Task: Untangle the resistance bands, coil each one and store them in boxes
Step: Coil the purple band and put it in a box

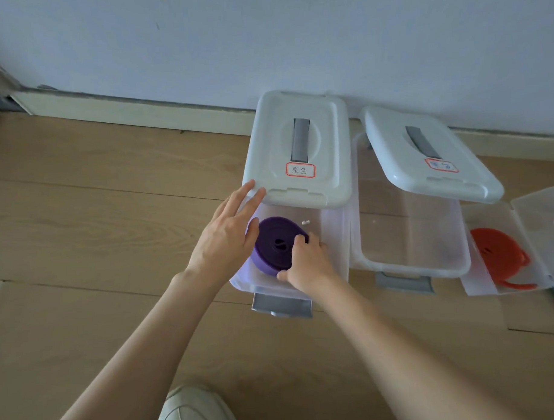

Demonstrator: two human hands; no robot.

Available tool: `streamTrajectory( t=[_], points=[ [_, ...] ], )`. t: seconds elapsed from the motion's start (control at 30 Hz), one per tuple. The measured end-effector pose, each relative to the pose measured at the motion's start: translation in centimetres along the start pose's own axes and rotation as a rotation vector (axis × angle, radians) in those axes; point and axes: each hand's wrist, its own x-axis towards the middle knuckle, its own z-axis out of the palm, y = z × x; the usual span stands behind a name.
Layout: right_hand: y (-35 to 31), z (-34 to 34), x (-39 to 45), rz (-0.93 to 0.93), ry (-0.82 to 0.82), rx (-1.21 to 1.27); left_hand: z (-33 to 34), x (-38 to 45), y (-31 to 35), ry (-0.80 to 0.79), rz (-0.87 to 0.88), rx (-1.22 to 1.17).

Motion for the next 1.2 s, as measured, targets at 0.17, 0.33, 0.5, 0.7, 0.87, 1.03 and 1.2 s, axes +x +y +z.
streamTrajectory(
  t=[0.17,0.33,0.5,0.7,0.87,1.03,1.2],
  points=[
    [0.1,-0.5,0.3,-0.042,0.018,0.004,-0.9,0.1,0.8,-0.065,-0.041,0.06],
    [0.0,0.4,1.8,-0.115,0.049,-0.252,-0.8,-0.4,1.1,-0.141,-0.093,0.063],
    [1.0,0.4,2.4,-0.133,0.076,-0.38,-0.4,-0.8,1.0,-0.154,-0.098,0.043],
    [0.6,-0.6,0.5,-0.058,-0.052,-0.057,-0.1,-1.0,1.7,-0.135,-0.091,0.1],
    [1.0,-2.2,-4.6,-0.148,0.151,0.184,-1.3,-1.8,4.0,-0.118,-0.155,0.159],
    [5.1,-5.9,-11.0,-0.004,0.432,0.269,-1.1,-4.3,9.4,-0.195,-0.25,0.113],
    [17.0,-7.2,-18.7,0.329,0.458,0.405,3.9,-7.1,18.6,-0.429,-0.113,0.027]
  ],
)
